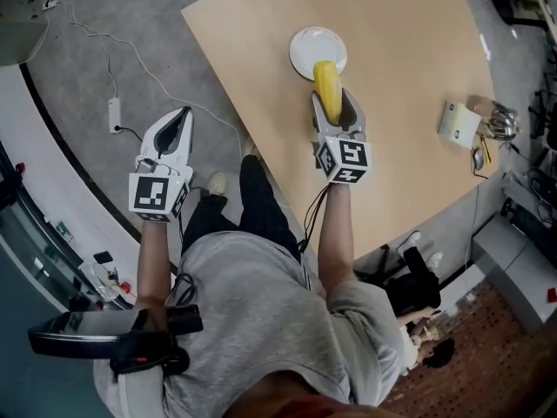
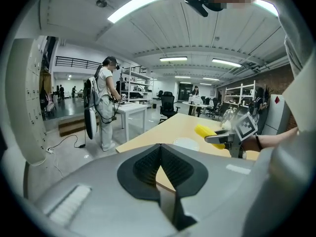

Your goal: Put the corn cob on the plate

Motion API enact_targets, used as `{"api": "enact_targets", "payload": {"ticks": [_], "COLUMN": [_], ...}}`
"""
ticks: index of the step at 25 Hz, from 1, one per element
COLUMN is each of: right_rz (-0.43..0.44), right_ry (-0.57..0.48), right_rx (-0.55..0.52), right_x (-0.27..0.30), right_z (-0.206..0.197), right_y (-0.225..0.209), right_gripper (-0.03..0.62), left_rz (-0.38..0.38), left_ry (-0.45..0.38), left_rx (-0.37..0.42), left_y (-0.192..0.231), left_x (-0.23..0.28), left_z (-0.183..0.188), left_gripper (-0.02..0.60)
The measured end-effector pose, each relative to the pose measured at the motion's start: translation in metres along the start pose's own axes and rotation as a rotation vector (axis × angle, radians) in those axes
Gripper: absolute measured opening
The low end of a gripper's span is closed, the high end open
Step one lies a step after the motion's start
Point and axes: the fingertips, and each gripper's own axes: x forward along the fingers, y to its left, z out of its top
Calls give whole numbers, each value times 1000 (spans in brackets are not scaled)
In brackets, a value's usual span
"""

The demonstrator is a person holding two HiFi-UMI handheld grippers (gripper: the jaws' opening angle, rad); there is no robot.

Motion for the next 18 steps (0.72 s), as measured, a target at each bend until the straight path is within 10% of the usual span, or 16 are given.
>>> {"api": "enact_targets", "payload": {"ticks": [18], "right_rz": [24], "right_ry": [152], "right_rx": [-60], "right_x": [82], "right_z": [-23], "right_y": [-34], "right_gripper": [255], "left_rz": [70], "left_ry": [45], "left_rx": [-52], "left_y": [13], "left_x": [23], "left_z": [-12], "left_gripper": [20]}}
